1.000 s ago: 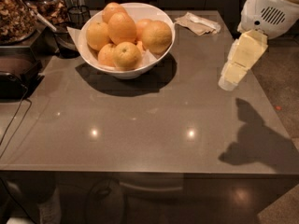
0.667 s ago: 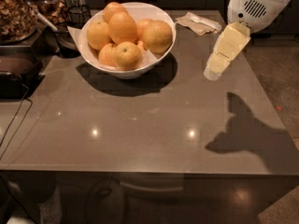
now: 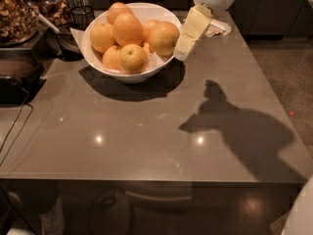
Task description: Pick orange from white bowl
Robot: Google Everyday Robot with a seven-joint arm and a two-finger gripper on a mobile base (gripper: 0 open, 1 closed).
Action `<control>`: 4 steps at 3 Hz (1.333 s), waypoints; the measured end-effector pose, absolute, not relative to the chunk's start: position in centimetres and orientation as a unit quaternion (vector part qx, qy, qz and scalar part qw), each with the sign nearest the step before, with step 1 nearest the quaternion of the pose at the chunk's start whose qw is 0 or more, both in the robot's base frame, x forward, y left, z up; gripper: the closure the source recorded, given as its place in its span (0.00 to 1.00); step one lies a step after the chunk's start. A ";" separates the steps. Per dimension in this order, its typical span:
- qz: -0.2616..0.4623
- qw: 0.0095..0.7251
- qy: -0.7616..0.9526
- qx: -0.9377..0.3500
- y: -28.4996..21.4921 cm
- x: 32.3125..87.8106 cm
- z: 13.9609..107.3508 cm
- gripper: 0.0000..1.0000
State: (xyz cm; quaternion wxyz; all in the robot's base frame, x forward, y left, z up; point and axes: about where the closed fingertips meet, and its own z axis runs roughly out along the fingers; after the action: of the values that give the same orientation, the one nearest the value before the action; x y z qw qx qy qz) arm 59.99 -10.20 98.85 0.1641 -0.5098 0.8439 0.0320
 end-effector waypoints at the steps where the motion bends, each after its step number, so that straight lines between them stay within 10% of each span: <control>1: 0.046 0.183 0.842 -0.505 -9.2 61.1 98.9 0.00; 4: 0.062 0.208 0.816 -0.535 -2.6 65.8 99.7 0.00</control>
Offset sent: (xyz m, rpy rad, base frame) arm 0.0498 0.0773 0.0179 0.0832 -0.0018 0.1020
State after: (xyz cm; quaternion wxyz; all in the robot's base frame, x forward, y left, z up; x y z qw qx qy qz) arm 65.84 -2.58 99.75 0.2083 -0.5349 0.8165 0.0622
